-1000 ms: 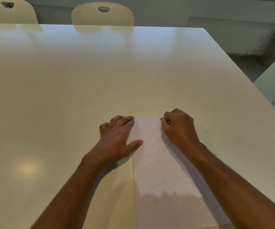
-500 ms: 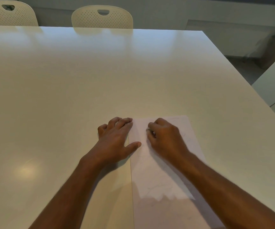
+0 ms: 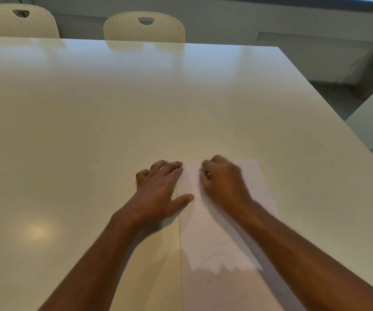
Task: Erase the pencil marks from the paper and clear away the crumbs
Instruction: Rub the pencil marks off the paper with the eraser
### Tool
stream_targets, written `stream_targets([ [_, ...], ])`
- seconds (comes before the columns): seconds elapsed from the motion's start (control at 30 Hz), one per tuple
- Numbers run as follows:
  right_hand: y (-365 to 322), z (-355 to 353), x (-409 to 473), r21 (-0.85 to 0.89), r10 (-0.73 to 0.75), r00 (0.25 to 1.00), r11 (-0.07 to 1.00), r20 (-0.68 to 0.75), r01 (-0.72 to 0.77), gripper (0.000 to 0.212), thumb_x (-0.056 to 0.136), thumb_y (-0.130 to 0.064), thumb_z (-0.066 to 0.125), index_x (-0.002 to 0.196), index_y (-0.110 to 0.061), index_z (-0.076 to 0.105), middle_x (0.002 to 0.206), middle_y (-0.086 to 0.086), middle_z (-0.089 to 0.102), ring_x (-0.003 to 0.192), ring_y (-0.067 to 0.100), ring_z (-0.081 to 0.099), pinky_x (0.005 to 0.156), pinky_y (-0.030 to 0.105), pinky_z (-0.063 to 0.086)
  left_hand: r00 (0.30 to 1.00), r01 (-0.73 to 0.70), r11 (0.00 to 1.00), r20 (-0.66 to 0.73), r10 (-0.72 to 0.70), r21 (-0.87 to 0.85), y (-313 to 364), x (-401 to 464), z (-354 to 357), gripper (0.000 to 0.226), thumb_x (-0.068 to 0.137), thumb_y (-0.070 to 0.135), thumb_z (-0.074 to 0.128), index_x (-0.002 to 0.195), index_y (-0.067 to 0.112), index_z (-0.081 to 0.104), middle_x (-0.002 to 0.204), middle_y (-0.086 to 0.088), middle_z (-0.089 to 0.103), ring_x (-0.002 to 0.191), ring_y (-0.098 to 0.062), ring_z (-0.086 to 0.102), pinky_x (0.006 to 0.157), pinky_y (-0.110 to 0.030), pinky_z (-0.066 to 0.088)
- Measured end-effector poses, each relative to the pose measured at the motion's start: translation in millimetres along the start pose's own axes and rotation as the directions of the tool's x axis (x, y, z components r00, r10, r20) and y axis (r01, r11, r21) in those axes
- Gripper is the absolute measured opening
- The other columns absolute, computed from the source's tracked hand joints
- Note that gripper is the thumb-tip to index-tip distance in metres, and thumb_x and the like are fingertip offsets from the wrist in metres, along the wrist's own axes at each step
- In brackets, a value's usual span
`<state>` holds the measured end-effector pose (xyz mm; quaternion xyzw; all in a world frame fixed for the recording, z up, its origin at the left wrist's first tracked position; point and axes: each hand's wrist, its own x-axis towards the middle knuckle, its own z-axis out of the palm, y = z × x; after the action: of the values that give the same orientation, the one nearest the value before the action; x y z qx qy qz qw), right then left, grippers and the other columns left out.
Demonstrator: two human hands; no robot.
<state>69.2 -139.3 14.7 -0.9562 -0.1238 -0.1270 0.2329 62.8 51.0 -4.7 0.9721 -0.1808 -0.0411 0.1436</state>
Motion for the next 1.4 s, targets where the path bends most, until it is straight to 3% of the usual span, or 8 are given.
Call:
stream_targets([
  [0.37,-16.5,5.0,-6.5,0.025,-0.163,0.979,0.987,0.124,0.161,0.014,0.094,-0.017,0.06,0.084,-0.011,0.068,0.08,0.001,0.057,0.065,0.014,0.054,0.062,0.03,0.052,1.0,-0.006,1.0,0.021,0.006,-0.008,0.9,-0.5,-1.5,0.089,0.081,0.075,0.028,0.155,0.027,0.028,0.162,0.012,0.021,0.149,-0.014,0.008,0.115,-0.043,0.016],
  [0.5,18.2,-1.8,22.3,-0.04,0.042,0.998,0.998,-0.054,-0.044,0.018,0.093,-0.015,0.057,0.081,-0.008,0.069,0.079,0.005,0.06,0.064,0.02,0.057,0.062,0.037,0.053,1.0,-0.003,1.0,0.016,0.003,-0.002,1.5,-0.2,-1.0,0.085,0.083,0.073,0.035,0.155,0.027,0.029,0.162,0.014,0.021,0.148,-0.013,0.007,0.113,-0.043,0.014],
  [0.63,-16.9,3.7,-4.0,-0.026,-0.164,0.981,0.985,0.105,0.168,0.01,0.087,-0.008,0.064,0.078,-0.009,0.067,0.075,0.004,0.057,0.06,0.018,0.053,0.056,0.033,0.051,1.0,-0.01,1.0,0.011,0.011,-0.022,-0.5,-0.5,-0.3,0.09,0.079,0.077,0.028,0.154,0.027,0.03,0.16,0.013,0.023,0.148,-0.013,0.008,0.114,-0.044,0.017],
  [0.8,19.2,-2.7,19.2,-0.062,0.076,0.994,0.995,-0.075,-0.081,0.018,0.088,-0.013,0.057,0.074,-0.007,0.067,0.074,0.007,0.057,0.061,0.025,0.057,0.058,0.035,0.051,1.0,0.0,1.0,0.022,0.0,0.006,0.6,-0.2,-0.4,0.087,0.081,0.075,0.031,0.154,0.028,0.028,0.16,0.016,0.02,0.148,-0.012,0.006,0.114,-0.045,0.016],
  [0.93,-16.0,3.7,-14.8,-0.002,-0.113,0.988,0.994,0.109,0.113,0.013,0.088,-0.013,0.062,0.076,-0.011,0.065,0.075,0.004,0.055,0.061,0.02,0.054,0.058,0.035,0.05,1.0,-0.003,1.0,0.018,0.004,-0.014,0.7,-0.6,-1.0,0.093,0.078,0.078,0.024,0.154,0.027,0.029,0.161,0.014,0.021,0.149,-0.014,0.008,0.113,-0.043,0.017],
  [1.1,32.0,-9.5,6.5,-0.052,0.172,0.979,0.983,-0.111,-0.179,0.018,0.086,-0.015,0.059,0.07,-0.009,0.063,0.072,0.006,0.055,0.061,0.027,0.057,0.057,0.032,0.047,1.0,0.006,1.0,0.024,-0.006,0.009,2.2,-0.6,-2.1,0.091,0.078,0.078,0.025,0.154,0.029,0.028,0.16,0.017,0.02,0.147,-0.012,0.006,0.112,-0.045,0.015],
  [1.23,3.1,2.0,-21.0,-0.01,-0.032,0.999,0.999,0.031,0.033,0.017,0.092,-0.016,0.057,0.079,-0.01,0.066,0.077,0.003,0.056,0.063,0.02,0.055,0.06,0.034,0.05,1.0,0.008,1.0,0.024,-0.008,0.006,2.9,-1.3,-2.8,0.086,0.082,0.074,0.032,0.154,0.028,0.029,0.16,0.015,0.021,0.148,-0.012,0.006,0.112,-0.043,0.014],
  [1.4,47.6,-6.3,-7.2,0.006,0.22,0.963,0.975,-0.153,-0.222,0.016,0.087,-0.017,0.063,0.072,-0.013,0.066,0.07,-0.001,0.052,0.064,0.02,0.051,0.056,0.028,0.03,0.999,0.014,1.0,0.041,-0.014,-0.004,5.0,-2.2,-6.1,0.082,0.086,0.071,0.038,0.155,0.028,0.027,0.162,0.015,0.019,0.148,-0.013,0.005,0.111,-0.041,0.012],
])
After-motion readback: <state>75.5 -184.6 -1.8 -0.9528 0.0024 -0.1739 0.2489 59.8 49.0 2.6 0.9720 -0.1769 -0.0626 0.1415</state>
